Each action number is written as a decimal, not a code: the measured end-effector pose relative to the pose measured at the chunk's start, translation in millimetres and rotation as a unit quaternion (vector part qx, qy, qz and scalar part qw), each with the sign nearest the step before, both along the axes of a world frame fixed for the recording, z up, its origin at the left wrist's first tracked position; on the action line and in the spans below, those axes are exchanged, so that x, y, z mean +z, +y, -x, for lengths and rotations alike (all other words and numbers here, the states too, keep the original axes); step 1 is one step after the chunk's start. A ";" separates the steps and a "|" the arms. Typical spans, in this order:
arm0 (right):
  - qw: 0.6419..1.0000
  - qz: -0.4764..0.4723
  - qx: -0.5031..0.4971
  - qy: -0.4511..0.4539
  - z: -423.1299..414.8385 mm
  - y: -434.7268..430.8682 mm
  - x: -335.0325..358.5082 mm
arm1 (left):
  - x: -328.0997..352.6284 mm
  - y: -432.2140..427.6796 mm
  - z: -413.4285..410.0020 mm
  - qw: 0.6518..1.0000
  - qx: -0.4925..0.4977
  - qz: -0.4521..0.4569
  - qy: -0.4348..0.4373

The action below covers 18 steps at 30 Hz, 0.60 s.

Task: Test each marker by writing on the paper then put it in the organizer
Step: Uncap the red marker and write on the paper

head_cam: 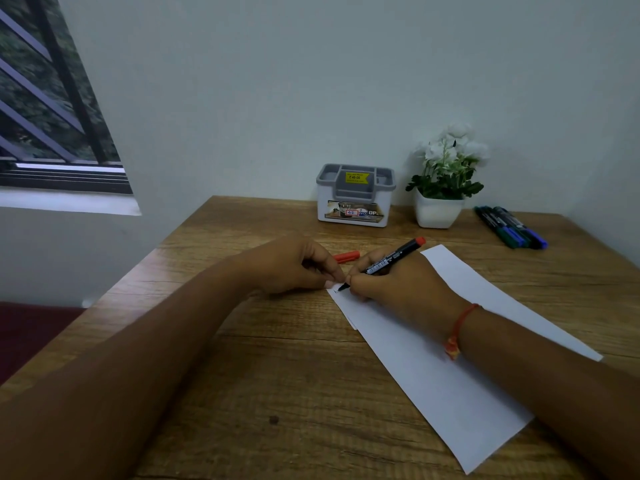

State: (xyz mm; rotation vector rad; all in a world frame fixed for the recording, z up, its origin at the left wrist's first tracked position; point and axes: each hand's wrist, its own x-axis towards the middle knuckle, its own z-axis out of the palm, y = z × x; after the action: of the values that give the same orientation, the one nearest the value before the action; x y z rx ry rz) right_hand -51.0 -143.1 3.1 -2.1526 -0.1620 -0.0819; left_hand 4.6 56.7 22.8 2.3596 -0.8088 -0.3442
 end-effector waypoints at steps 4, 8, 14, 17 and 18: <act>1.000 -0.002 0.001 0.017 -5.7 -1.4 2.6 | -0.1 0.2 0.5 1.000 0.008 0.005 0.004; 0.998 0.017 0.040 0.038 -6.1 0.4 4.3 | 0.2 0.0 1.9 1.000 0.017 0.009 0.007; 1.000 0.029 0.003 -0.007 -1.4 1.1 -0.6 | 0.6 -0.4 2.0 1.000 0.017 0.003 0.010; 1.000 0.026 0.002 -0.001 -3.1 1.0 -1.8 | 0.7 -0.3 2.0 1.000 0.014 0.002 0.007; 1.000 0.028 0.004 -0.003 -2.7 1.0 -1.8 | 0.8 -0.6 2.0 1.000 0.013 0.002 0.006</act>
State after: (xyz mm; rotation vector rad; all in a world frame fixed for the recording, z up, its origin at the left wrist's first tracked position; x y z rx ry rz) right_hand -48.3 -142.1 1.4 -2.2077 -0.1785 -0.0807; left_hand 2.7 56.1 23.6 2.3598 -0.7709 -0.3445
